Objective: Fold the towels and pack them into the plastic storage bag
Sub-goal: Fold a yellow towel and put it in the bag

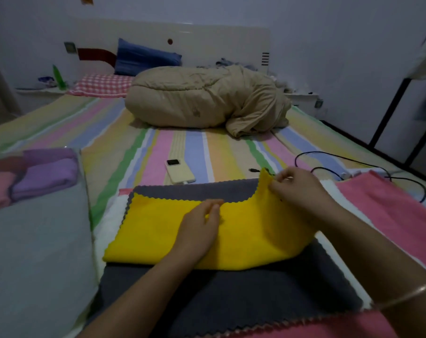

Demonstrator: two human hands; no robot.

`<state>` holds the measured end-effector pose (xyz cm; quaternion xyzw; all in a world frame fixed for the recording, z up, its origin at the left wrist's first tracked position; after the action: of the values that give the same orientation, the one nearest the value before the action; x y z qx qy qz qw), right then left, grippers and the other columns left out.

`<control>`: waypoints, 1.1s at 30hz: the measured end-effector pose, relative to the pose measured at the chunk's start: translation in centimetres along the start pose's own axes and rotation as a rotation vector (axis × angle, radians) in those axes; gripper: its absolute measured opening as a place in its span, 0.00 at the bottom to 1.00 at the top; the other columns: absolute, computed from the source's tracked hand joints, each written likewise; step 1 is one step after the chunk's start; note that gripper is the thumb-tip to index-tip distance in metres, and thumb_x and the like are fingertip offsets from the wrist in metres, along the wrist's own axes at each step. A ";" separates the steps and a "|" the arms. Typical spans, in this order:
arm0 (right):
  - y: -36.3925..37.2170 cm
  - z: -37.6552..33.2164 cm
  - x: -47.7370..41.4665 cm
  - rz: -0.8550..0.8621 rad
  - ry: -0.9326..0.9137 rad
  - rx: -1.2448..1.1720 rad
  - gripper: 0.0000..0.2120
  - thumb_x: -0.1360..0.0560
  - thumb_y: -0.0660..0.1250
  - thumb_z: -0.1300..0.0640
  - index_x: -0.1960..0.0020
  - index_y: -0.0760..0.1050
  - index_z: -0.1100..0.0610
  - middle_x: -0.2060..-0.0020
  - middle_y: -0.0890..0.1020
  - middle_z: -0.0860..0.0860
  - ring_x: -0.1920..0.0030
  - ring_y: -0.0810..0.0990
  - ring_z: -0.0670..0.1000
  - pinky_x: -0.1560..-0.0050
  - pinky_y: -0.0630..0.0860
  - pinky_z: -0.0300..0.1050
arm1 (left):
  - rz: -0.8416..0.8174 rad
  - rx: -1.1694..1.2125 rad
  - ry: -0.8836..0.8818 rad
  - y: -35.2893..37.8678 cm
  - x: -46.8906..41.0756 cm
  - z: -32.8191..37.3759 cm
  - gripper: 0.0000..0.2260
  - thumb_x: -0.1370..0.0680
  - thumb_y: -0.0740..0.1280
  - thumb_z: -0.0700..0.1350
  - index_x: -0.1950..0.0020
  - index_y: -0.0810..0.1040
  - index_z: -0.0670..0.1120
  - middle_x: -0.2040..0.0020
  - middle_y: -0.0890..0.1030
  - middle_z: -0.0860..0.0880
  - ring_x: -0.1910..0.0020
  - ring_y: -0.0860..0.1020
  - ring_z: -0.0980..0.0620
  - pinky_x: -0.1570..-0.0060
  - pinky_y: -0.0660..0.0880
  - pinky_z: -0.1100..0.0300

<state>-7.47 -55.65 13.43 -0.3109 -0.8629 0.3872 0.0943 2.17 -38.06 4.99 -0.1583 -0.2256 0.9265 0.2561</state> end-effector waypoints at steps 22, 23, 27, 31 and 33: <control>15.7 -2.5 5.3 -0.209 -0.307 0.394 0.54 0.45 0.17 0.24 0.23 0.42 0.40 0.23 0.35 0.46 0.26 0.27 0.49 0.27 0.31 0.57 | 0.063 -0.093 -0.317 -12.1 -0.1 -7.5 0.26 0.30 0.76 0.41 0.34 0.72 0.47 0.52 0.79 0.47 0.53 0.77 0.47 0.53 0.73 0.55; 16.2 -2.6 5.5 -0.223 -0.299 0.382 0.54 0.45 0.17 0.24 0.23 0.41 0.41 0.24 0.35 0.46 0.26 0.27 0.49 0.27 0.31 0.57 | 0.089 -0.090 -0.315 -12.9 -0.3 -7.9 0.27 0.31 0.77 0.41 0.35 0.73 0.48 0.51 0.79 0.46 0.52 0.78 0.47 0.53 0.74 0.54; 17.8 -3.4 5.8 -0.229 -0.254 0.382 0.56 0.46 0.16 0.24 0.22 0.42 0.42 0.24 0.32 0.47 0.26 0.28 0.52 0.26 0.35 0.58 | 0.125 -0.044 -0.361 -14.6 -0.3 -9.8 0.26 0.32 0.77 0.41 0.36 0.73 0.50 0.48 0.81 0.43 0.50 0.80 0.43 0.48 0.77 0.46; 18.6 -3.9 6.0 -0.240 -0.226 0.378 0.56 0.45 0.18 0.24 0.23 0.45 0.42 0.24 0.32 0.47 0.25 0.29 0.53 0.25 0.39 0.57 | 0.099 -0.073 -0.346 -14.5 -0.7 -10.6 0.25 0.28 0.73 0.38 0.33 0.71 0.49 0.46 0.80 0.43 0.48 0.78 0.45 0.48 0.76 0.50; 18.4 -4.0 5.9 -0.244 -0.201 0.288 0.47 0.37 0.27 0.23 0.23 0.49 0.41 0.24 0.35 0.45 0.24 0.34 0.52 0.24 0.44 0.53 | 0.081 -0.097 -0.318 -14.4 -0.6 -10.5 0.23 0.27 0.70 0.36 0.35 0.71 0.49 0.48 0.79 0.44 0.50 0.78 0.44 0.49 0.76 0.51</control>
<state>-1.95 -40.30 2.39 -0.1472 -0.8349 0.5214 0.0974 12.72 -23.80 3.33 -0.0309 -0.3009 0.9376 0.1715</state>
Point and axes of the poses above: each hand's wrist, its own x-axis away from the middle knuckle, its own y-axis out of the palm, z = x × y, the point moved 7 cm from there along -x, towards the middle knuckle
